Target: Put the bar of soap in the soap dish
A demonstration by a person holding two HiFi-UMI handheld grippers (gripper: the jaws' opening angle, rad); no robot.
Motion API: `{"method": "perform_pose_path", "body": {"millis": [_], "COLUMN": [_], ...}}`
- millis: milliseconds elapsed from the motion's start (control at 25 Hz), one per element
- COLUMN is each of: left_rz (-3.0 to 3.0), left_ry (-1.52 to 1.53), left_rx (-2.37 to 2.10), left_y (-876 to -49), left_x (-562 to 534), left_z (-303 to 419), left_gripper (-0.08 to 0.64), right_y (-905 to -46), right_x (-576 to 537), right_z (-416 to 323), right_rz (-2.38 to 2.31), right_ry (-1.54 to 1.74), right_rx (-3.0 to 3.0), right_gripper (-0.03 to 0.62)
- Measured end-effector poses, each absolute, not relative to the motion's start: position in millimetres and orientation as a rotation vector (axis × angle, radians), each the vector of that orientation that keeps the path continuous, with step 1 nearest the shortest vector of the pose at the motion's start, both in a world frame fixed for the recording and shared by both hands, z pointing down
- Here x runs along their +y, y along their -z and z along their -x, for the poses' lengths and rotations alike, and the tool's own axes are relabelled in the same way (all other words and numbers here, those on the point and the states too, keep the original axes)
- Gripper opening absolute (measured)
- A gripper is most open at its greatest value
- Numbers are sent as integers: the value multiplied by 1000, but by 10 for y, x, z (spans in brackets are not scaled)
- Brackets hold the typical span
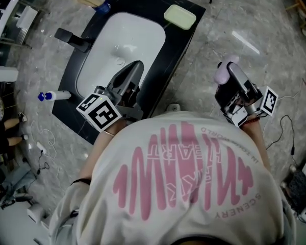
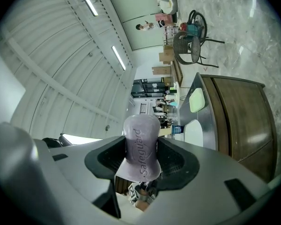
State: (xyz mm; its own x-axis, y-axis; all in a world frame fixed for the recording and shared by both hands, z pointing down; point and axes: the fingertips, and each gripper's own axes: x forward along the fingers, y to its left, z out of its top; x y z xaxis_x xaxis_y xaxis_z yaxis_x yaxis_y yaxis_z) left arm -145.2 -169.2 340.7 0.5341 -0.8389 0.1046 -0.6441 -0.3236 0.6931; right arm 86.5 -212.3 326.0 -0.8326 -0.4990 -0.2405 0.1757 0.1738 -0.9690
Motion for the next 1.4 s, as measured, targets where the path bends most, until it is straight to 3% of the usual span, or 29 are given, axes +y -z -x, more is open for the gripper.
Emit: {"method": "perform_pose_path", "body": {"millis": [560,1400], "left_rz": [-2048,-1932], "left_ry": [386,368], "left_rx": [-1184,-1326], "left_y": [-3526,-3673], "left_x": [-1904,-2206], "left_z": [1539,1415], "left_gripper": [9,9], "right_y": [-3258,-3589], "right_x": [-2468,-3078], "right_z": [-557,-686], "right_rz": [274,184], "right_ry": [1736,1877], "right_rx": [1995,1968], "right_gripper": [212,212]}}
